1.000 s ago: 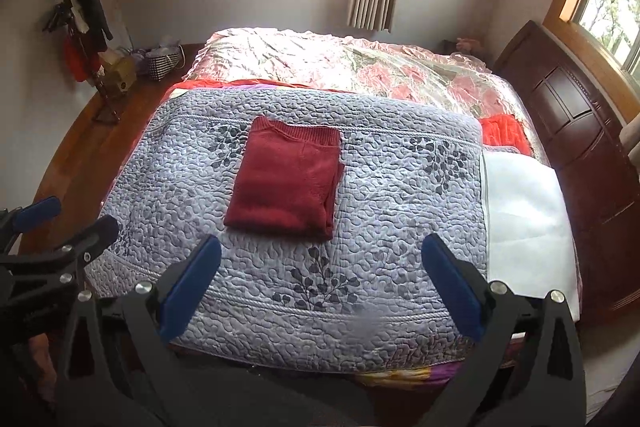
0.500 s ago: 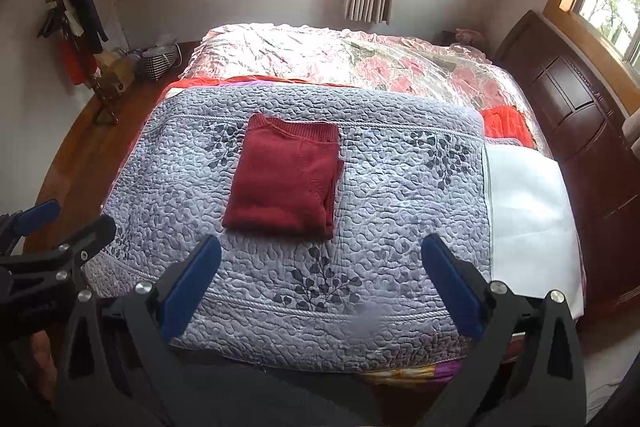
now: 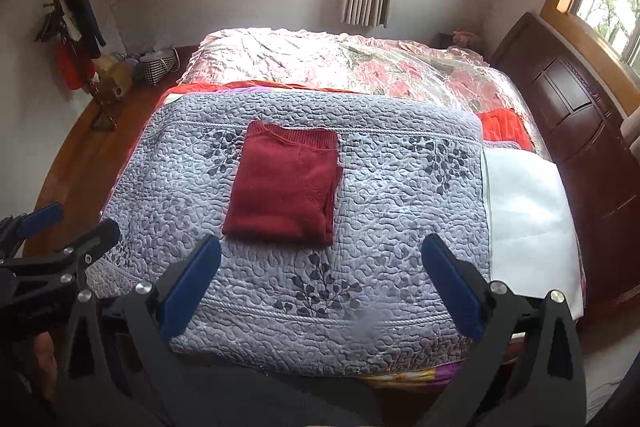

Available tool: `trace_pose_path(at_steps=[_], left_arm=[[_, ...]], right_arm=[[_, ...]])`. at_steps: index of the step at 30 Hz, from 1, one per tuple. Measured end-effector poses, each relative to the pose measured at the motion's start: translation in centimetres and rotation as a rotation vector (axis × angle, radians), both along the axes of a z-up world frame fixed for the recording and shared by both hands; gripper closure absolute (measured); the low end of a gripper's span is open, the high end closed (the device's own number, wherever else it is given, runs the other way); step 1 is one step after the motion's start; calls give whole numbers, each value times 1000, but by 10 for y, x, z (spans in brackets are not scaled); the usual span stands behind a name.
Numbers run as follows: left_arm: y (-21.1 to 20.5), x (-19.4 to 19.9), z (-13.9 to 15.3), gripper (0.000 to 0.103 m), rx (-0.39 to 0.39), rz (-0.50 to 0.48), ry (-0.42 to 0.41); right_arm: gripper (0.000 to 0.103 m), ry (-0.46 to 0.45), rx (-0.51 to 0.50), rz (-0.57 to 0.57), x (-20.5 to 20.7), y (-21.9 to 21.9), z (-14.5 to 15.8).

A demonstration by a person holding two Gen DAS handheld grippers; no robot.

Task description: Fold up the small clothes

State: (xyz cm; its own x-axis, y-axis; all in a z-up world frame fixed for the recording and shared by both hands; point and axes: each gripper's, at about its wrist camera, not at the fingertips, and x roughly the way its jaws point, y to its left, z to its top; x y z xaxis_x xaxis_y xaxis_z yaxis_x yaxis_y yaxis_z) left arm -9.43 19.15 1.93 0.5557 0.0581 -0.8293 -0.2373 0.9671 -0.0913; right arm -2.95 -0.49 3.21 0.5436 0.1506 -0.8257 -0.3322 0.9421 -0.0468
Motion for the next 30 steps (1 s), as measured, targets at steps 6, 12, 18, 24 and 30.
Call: trace_pose_path(at_steps=[6, 12, 18, 24, 30], left_arm=[[0, 1, 0, 4, -1, 1, -3], [-1, 0, 0, 4, 2, 2, -3], [-3, 0, -1, 4, 2, -5, 2], [-4, 1, -1, 4, 3, -7, 6], [-6, 3, -1, 4, 2, -11, 9]], right_arm=[[3, -2, 6, 2, -1, 0, 1], [3, -5, 12, -3, -2, -4, 3], [3, 0, 17, -3, 0, -5, 1], [3, 10, 18, -3, 1, -4, -2], [3, 13, 17, -2, 2, -3, -4]])
